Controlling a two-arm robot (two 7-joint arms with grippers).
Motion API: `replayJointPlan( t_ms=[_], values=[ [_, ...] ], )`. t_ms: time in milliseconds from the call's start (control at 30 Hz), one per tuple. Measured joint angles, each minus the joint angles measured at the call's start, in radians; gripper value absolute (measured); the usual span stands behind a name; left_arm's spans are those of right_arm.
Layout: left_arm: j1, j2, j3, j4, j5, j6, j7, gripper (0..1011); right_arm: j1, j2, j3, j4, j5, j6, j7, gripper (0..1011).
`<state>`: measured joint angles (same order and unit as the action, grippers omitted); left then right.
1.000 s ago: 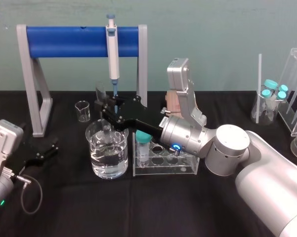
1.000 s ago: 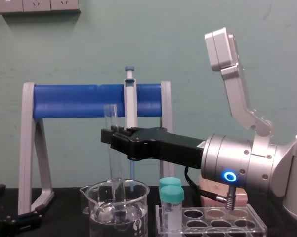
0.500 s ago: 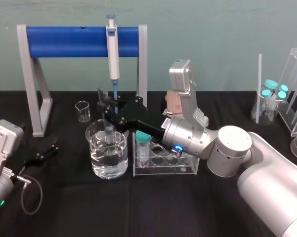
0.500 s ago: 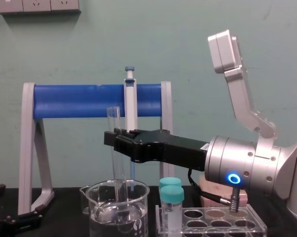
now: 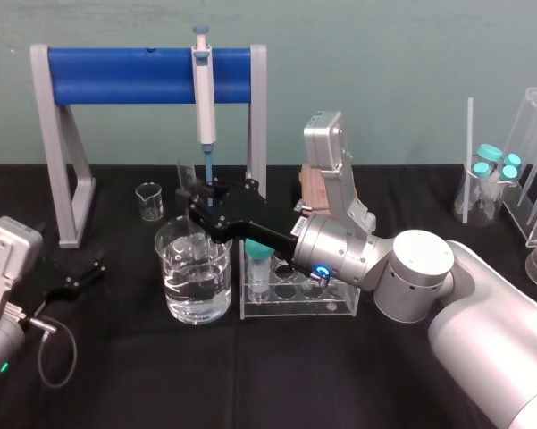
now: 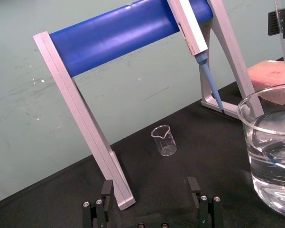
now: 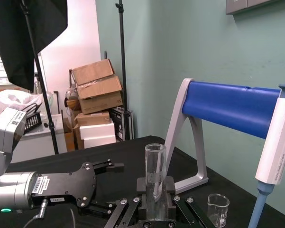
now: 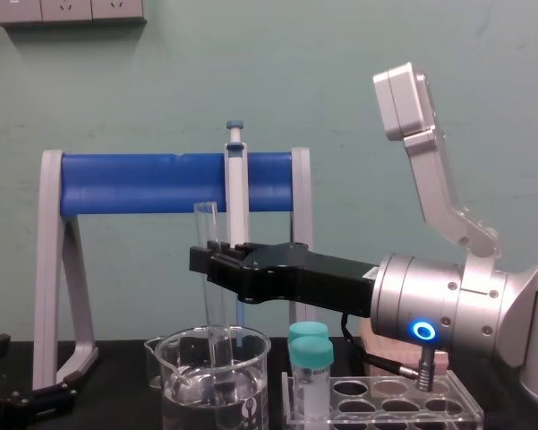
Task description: Hold the test tube with one hand and immerse one end into the beaker, then return it to the test tube rack.
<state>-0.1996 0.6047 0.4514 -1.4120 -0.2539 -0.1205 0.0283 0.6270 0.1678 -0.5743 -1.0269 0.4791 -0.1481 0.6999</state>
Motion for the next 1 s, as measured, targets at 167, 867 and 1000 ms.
replayJointPlan(
  t_ms=[167, 867, 1000],
  values=[
    [0.000, 0.000, 0.000, 0.000, 0.000, 0.000, 0.000, 1000, 0.001, -0.001, 0.000, 0.003, -0.002, 0.000, 0.000, 224],
    [0.000, 0.000, 0.000, 0.000, 0.000, 0.000, 0.000, 1000, -0.005, 0.001, 0.000, -0.007, -0.006, 0.002, -0.001, 224],
    [0.000, 0.000, 0.000, 0.000, 0.000, 0.000, 0.000, 1000, -0.008, 0.002, 0.001, -0.011, -0.006, 0.004, -0.004, 224]
  ],
)
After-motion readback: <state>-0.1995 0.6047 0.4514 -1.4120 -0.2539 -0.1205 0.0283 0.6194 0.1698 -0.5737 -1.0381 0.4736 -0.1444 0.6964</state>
